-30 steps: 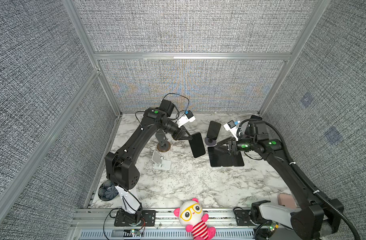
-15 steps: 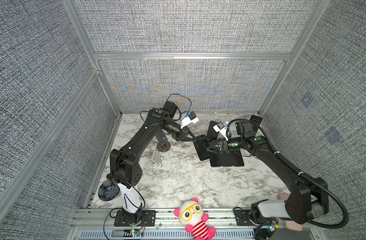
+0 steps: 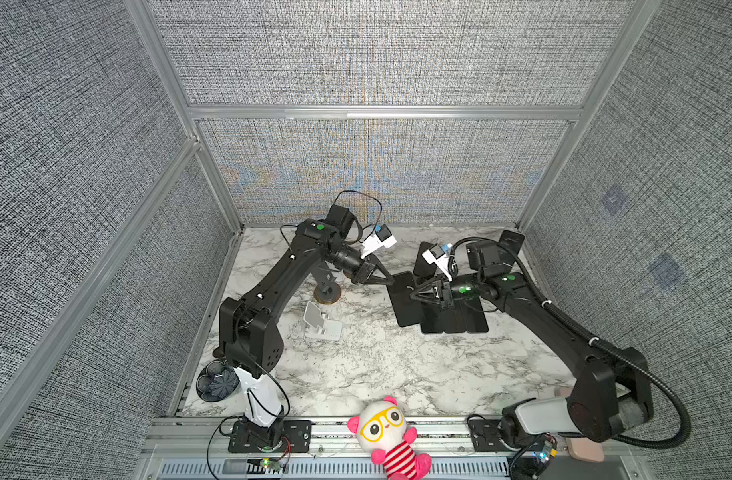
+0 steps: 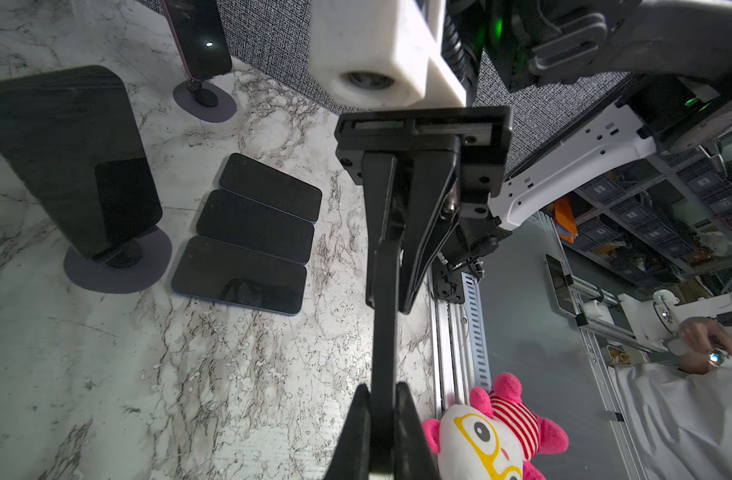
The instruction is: Remove the phone from the phone stand
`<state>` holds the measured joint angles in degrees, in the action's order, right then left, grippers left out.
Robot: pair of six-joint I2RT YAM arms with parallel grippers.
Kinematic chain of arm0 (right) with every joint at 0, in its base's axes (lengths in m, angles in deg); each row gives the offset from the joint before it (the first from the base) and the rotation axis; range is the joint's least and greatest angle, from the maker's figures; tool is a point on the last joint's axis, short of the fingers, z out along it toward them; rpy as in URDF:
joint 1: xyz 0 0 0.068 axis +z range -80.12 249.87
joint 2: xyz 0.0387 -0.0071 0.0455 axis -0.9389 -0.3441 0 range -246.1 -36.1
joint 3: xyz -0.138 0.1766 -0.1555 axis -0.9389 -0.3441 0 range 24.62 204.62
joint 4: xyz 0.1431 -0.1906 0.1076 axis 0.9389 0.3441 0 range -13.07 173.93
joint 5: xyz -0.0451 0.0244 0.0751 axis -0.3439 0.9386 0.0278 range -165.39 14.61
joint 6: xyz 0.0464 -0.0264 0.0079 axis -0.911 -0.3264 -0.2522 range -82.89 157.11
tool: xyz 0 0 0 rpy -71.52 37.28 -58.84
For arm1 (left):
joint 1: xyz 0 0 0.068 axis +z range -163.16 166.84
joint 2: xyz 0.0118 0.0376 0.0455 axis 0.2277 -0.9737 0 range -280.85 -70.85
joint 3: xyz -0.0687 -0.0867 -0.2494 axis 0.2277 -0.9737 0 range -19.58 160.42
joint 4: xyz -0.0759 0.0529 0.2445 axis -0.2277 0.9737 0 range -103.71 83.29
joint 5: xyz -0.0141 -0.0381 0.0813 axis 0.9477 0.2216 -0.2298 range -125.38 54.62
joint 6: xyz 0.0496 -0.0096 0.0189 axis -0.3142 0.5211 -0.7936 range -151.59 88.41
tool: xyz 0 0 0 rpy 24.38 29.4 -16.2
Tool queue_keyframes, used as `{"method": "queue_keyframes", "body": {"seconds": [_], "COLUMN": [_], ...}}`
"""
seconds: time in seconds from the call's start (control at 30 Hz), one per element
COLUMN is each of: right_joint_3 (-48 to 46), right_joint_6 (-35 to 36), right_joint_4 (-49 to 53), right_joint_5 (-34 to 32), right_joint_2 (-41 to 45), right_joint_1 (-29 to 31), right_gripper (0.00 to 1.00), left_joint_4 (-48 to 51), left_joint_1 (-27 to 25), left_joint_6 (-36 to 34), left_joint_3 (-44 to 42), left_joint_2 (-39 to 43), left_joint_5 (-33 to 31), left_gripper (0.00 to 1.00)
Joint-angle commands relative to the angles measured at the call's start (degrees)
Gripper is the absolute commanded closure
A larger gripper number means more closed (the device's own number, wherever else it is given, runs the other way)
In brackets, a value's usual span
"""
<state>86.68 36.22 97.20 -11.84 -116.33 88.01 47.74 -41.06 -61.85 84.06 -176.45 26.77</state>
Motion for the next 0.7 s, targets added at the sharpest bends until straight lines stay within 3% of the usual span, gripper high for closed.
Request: {"method": "queue_keyframes", "body": {"seconds": [0.0, 0.03, 0.17, 0.23, 0.3, 0.37, 0.47, 0.67], "right_joint_3": [0.1, 0.3, 0.8, 0.5, 0.1, 0.4, -1.4, -2.4], "right_joint_6": [-3.0, -3.2, -4.7, -6.5, -8.6, -9.2, -13.5, -18.3], "right_joint_4": [-2.3, -2.4, -2.2, -3.0, -3.8, -2.2, -6.8, -13.2], "right_joint_5": [1.0, 1.0, 0.4, -0.4, -3.5, -9.3, -9.9, -7.7], "right_joint_2": [0.6, 0.7, 2.4, 3.7, 5.3, 6.6, 7.9, 8.2], "right_joint_1": [0.0, 0.0, -1.0, -1.9, -2.6, -2.6, -2.7, -2.6], "right_gripper": [0.96, 0.97, 1.0, 1.0, 1.0, 1.0, 1.0, 1.0], "left_joint_4": [-5.1, -5.8, -13.2, -18.8, -30.5, -49.0, -73.6, -95.9], "left_joint_1": [-0.2, -0.1, 0.0, 0.0, 0.0, 0.0, -0.1, -0.8], "left_joint_6": [1.1, 1.4, 6.2, 10.1, 18.9, 31.5, 48.1, 61.9], "left_joint_3": [-1.2, -1.8, -6.8, -10.1, -15.5, -23.4, -32.8, -39.6], "left_joint_2": [0.9, 1.3, 3.9, 5.7, 8.1, 10.2, 11.5, 10.3], "left_joint_5": [1.6, 1.9, 3.6, 3.2, 3.1, 3.0, 2.8, 1.1], "left_gripper": [0.97, 0.89, 0.4, 0.3, 0.26, 0.25, 0.24, 0.25]}}
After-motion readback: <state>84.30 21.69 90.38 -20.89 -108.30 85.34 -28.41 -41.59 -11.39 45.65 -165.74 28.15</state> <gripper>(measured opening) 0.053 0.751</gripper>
